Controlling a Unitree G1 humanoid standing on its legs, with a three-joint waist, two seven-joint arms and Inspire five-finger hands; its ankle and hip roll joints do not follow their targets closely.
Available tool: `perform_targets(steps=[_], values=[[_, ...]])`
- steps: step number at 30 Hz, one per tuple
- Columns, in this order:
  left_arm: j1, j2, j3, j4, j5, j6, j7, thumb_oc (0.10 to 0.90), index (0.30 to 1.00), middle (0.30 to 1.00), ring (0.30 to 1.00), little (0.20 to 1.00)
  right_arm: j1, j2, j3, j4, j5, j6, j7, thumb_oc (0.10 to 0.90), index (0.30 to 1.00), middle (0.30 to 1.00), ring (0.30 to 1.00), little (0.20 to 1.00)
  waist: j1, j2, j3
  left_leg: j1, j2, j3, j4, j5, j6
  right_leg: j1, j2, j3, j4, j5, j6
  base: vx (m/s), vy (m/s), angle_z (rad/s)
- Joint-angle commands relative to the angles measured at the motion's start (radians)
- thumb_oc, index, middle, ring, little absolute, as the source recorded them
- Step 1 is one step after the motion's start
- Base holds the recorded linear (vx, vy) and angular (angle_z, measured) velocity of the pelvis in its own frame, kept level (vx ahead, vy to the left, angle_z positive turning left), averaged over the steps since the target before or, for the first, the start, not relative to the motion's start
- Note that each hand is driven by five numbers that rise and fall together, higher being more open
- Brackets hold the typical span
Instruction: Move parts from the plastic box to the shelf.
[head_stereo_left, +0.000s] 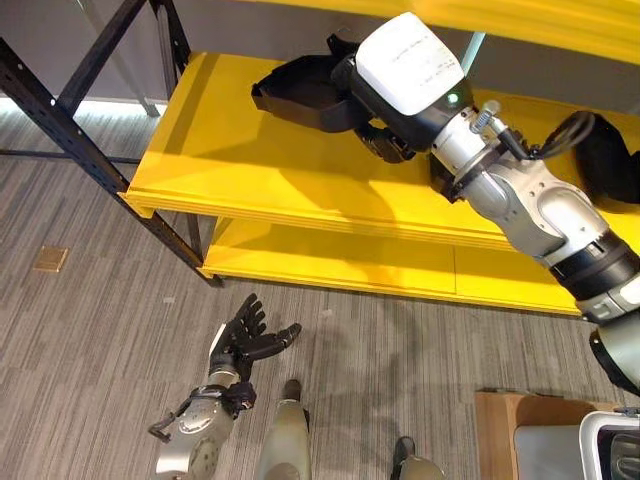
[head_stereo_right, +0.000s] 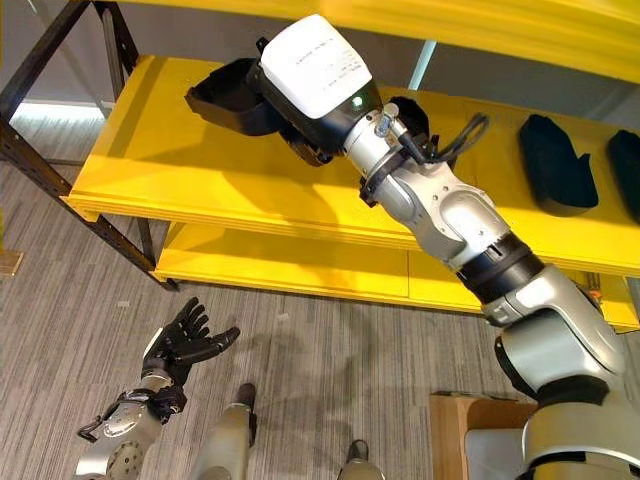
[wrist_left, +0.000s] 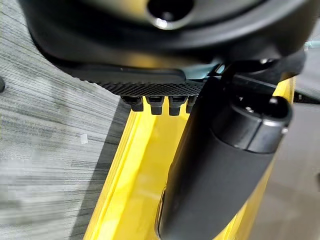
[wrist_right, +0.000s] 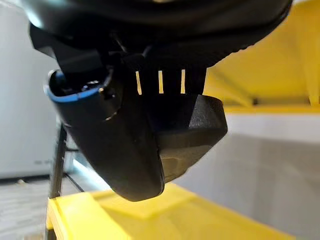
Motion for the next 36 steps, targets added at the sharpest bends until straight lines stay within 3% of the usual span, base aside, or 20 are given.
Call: perform_targets(steps=[1, 23, 36], values=[[-0.021, 0.073, -0.011, -0.103, -0.034, -0.111, -0.015, 0.900, 1.000, 1.000, 1.000, 1.000, -0.221, 0.049, -0.067, 0.065, 0.077, 0.068, -0.097, 0.400, 0.300, 0.300, 0.300, 0.300, 0.038, -0.021, -0.045, 0.020, 0.063, -0.033, 0.063, -0.076, -0.025, -0.041, -0.035, 0.004, 0.111, 0.002, -0.012, 0.00, 0.006, 0.08], [-0.043, 0.081, -0.025, -0.106, -0.056, -0.128, 0.000, 0.900, 1.000, 1.000, 1.000, 1.000, -0.260, 0.147, -0.020, 0.244, 0.092, 0.092, -0.094, 0.400, 0.300, 0.300, 0.300, 0.300, 0.088, -0.023, -0.002, -0.066, 0.028, -0.084, 0.110, -0.086, -0.013, -0.058, -0.036, -0.043, 0.130, -0.008, -0.014, 0.00, 0.001, 0.08], [-0.045, 0.098, -0.039, -0.106, -0.072, -0.133, -0.015, 0.900, 1.000, 1.000, 1.000, 1.000, -0.311, 0.184, 0.073, 0.533, 0.112, 0.116, -0.058, 0.400, 0.300, 0.300, 0.300, 0.300, 0.104, -0.012, 0.010, -0.090, 0.026, -0.096, 0.136, -0.094, -0.013, -0.064, -0.033, -0.050, 0.141, -0.016, -0.015, 0.00, 0.002, 0.02]])
